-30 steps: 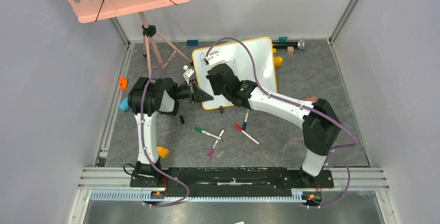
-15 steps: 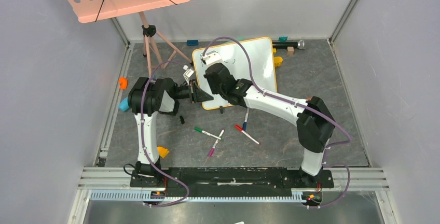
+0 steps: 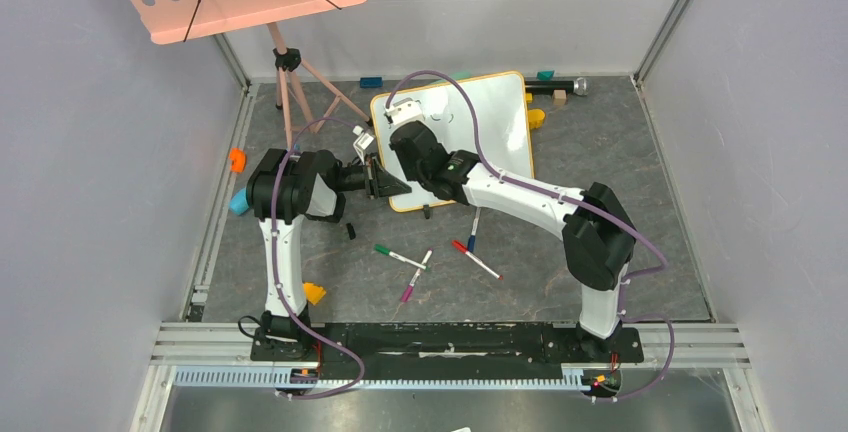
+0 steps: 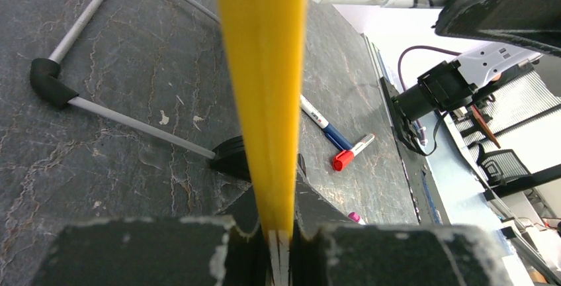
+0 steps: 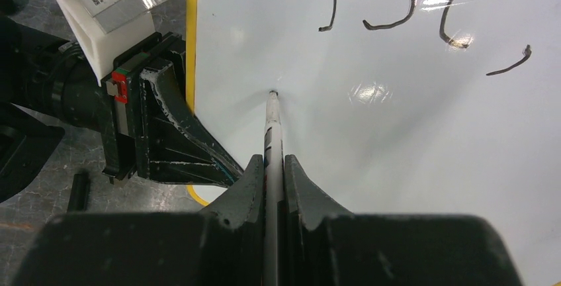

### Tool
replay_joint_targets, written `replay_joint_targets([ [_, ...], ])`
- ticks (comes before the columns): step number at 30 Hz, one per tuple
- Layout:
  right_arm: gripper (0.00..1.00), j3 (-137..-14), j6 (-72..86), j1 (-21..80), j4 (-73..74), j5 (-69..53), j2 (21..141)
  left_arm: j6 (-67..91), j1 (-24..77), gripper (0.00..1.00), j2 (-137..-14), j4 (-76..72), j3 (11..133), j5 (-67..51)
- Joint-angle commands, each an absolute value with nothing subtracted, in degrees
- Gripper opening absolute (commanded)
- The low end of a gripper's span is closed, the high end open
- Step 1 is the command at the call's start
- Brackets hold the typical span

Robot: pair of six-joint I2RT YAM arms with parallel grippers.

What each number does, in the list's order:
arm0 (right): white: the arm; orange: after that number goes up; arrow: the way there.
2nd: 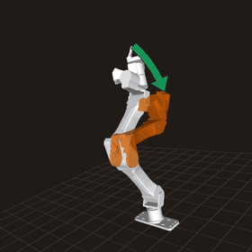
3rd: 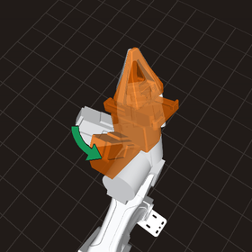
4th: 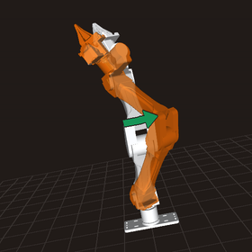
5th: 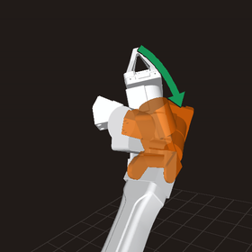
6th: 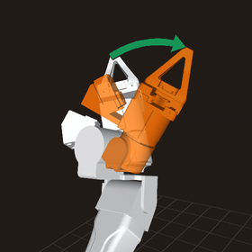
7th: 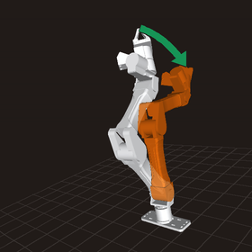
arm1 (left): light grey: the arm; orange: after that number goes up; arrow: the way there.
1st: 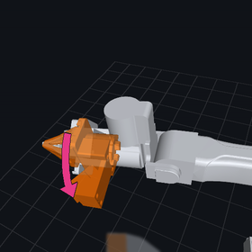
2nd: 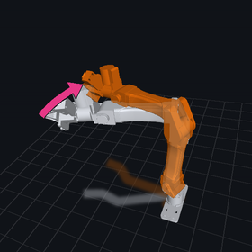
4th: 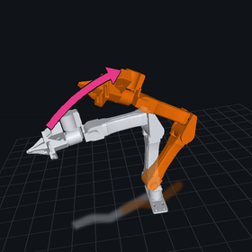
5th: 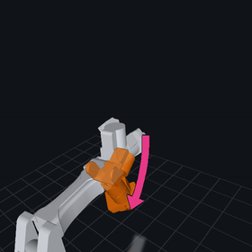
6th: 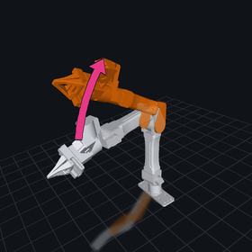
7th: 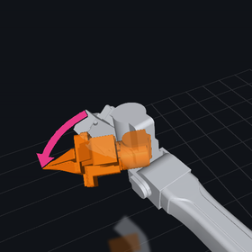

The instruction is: Write a sentence on the whiteboard

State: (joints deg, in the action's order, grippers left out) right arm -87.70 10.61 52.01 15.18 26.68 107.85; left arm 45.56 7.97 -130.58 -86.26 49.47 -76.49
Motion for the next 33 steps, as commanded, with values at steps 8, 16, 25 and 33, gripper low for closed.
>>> replay_joint_targets([
  [8, 0.00, -90.5, 9.9, 52.2, 14.6, 24.8, 108.6, 41.6, 9.0, 0.02, -132.1, -89.2, 48.1, -82.1],
  [16, 0.00, -90.1, 9.3, 52.2, 15.0, 22.9, 108.6, 41.6, 9.0, 0.02, -132.2, -89.2, 48.1, -82.1],
  [25, 0.00, -87.9, 9.1, 52.3, 15.9, 23.2, 107.6, 41.6, 9.1, 0.02, -132.3, -89.2, 48.1, -82.1],
  [33, 0.00, -85.7, 9.3, 52.2, 17.1, 26.3, 106.0, 41.6, 9.0, 0.02, -132.2, -89.2, 48.0, -82.1],
])
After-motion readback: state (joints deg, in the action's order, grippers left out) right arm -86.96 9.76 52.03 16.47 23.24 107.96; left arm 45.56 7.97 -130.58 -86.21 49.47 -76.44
